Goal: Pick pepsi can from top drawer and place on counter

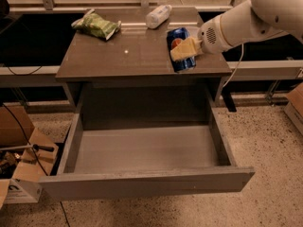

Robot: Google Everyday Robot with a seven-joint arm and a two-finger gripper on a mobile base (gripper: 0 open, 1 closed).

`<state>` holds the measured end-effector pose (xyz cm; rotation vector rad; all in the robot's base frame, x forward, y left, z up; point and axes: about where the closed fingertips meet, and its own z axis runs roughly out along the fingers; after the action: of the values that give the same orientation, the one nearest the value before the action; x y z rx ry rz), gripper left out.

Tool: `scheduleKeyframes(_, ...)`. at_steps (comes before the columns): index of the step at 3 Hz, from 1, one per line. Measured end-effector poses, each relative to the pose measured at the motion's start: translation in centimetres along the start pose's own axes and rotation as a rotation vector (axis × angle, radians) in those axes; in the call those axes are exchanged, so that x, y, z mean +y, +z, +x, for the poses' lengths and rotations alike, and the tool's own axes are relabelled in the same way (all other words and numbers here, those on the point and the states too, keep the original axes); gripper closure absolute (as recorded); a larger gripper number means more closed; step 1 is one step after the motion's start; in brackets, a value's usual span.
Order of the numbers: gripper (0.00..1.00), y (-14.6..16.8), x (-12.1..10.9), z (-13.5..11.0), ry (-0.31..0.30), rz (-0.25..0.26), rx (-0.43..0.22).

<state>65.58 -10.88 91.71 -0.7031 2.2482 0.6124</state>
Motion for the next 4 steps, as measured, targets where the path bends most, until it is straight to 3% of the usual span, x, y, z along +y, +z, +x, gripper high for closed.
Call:
scheduleKeyframes(1,1.00,0.2,-0.9,-3.6,-0.124,-0.004,-0.108)
scheduleKeyframes(2,1.00,0.3,-0.9,-3.4,-0.143,0.018,-0.108)
scheduleKeyframes(4,1.00,9.2,-0.2,-4.8,-0.208,0.017,-0.254)
